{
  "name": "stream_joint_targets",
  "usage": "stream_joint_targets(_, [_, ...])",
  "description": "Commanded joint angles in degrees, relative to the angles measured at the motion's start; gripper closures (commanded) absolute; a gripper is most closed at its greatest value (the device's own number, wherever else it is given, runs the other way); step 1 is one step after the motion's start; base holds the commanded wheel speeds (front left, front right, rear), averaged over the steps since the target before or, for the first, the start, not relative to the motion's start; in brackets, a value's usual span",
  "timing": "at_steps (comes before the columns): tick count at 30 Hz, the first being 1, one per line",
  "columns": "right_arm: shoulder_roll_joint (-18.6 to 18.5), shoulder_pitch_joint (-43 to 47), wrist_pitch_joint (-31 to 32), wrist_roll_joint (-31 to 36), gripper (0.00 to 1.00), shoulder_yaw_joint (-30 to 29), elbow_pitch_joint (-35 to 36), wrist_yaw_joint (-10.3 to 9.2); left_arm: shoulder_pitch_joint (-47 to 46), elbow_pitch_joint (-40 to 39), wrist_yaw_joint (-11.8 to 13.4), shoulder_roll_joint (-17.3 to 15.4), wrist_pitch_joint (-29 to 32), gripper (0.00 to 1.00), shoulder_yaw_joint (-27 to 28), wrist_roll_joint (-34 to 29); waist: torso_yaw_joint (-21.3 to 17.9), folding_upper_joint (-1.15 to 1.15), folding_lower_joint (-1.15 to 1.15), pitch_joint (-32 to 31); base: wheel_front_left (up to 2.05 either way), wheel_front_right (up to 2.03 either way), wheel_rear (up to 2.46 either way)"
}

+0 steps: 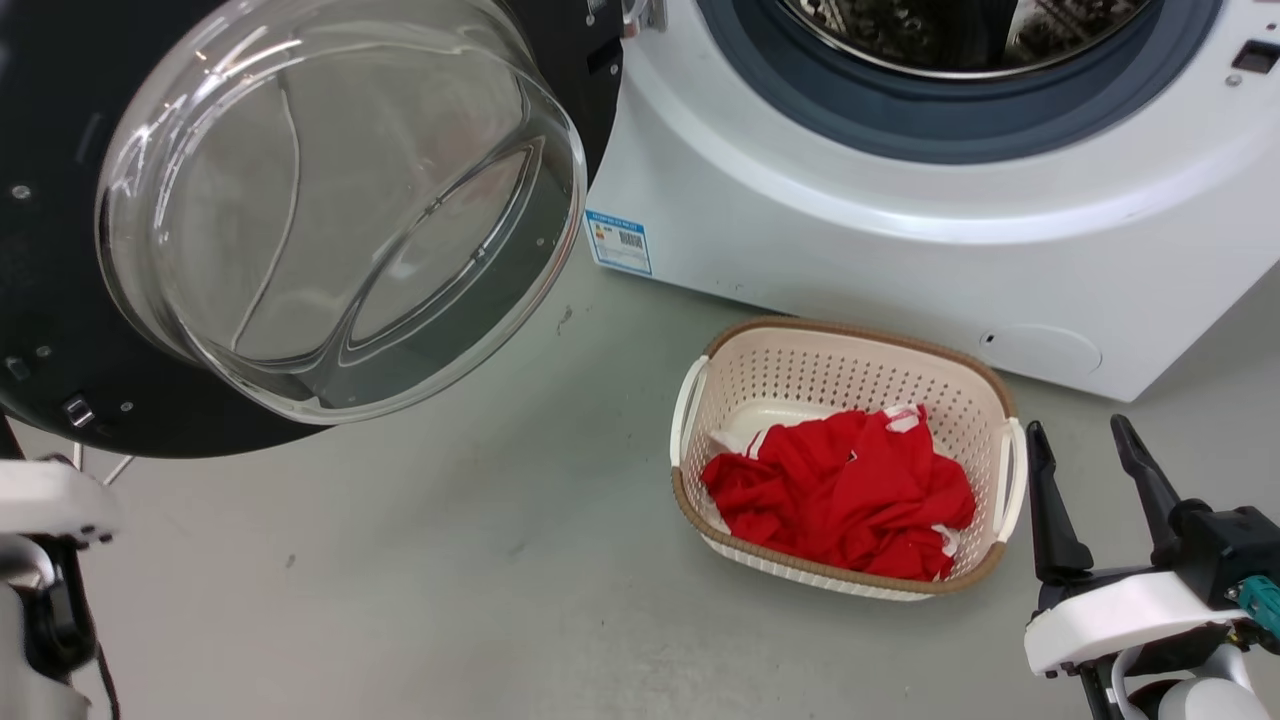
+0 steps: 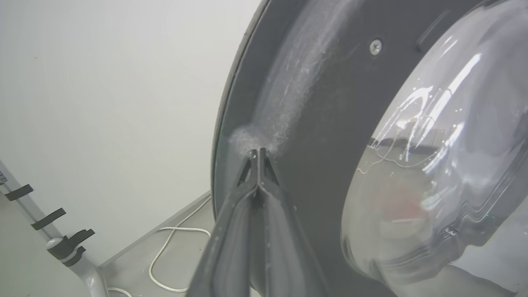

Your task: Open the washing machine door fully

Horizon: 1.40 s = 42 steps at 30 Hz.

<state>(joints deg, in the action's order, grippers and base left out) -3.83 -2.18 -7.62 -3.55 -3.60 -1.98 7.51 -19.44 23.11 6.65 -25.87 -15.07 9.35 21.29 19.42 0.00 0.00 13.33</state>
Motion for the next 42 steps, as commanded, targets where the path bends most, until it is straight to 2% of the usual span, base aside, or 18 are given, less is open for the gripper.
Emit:
stream_joint_targets(1, [0.2,0.5,-0.5,-0.3,0.0,0.0,-0.5,-0.04,2.1,-1.6,0.5,0.9,-0.1,1.0,0.2,-0.9,-0.1,0.0,0.0,-1.7,0.0,0.0,0.0])
stream_joint_targets(6, [0.8,1.2,-1.8,-1.2,0.0,0.7,-2.0,-0.04,8.9,-8.6,1.5,4.1,-0.1,1.0,1.5,-2.8,-0.9,0.0,0.0,-5.1,0.0,0.0,0.0])
stream_joint_targets(11, [1.0,1.7,-2.8,-1.8,0.0,1.0,-3.1,-0.04,15.6,-15.0,1.8,8.9,-0.1,1.0,0.7,-4.6,-2.2,0.0,0.0,-7.5,0.0,0.0,0.0])
stream_joint_targets(12, [1.0,1.7,-2.9,-1.9,0.0,1.1,-3.3,-0.04,16.6,-16.1,2.0,9.9,-0.1,0.94,0.6,-4.9,-2.6,0.0,0.0,-7.8,0.0,0.0,0.0])
stream_joint_targets(14, [1.0,1.7,-3.1,-2.3,0.0,1.4,-3.6,-0.04,18.4,-17.8,2.3,12.0,-0.1,0.34,-0.4,-5.7,-3.5,0.0,0.0,-8.4,0.0,0.0,0.0])
stream_joint_targets(15, [1.0,1.7,-3.2,-2.5,0.0,1.5,-3.7,-0.04,19.2,-18.2,2.4,12.7,-0.1,0.0,-0.5,-5.7,-4.0,0.0,0.0,-8.7,0.0,0.0,0.0])
stream_joint_targets(22, [1.0,0.9,-4.7,-2.7,0.0,1.6,-3.8,-0.04,20.6,-21.4,2.3,16.8,-0.1,0.0,-2.0,-8.6,-7.8,0.0,0.0,-9.5,0.0,0.0,0.0])
stream_joint_targets(34, [1.0,1.3,-5.4,-2.7,0.0,2.3,-3.6,-0.04,14.0,-16.9,-1.9,19.0,-0.1,0.0,-7.2,-13.6,-15.5,0.0,0.0,-10.3,0.0,0.0,0.0])
stream_joint_targets(42, [1.0,1.1,-5.6,-2.8,0.0,2.8,-3.7,-0.04,11.6,-14.9,-1.0,20.2,-0.1,0.0,-7.8,-16.0,-18.5,0.0,0.0,-10.3,0.0,0.0,0.0])
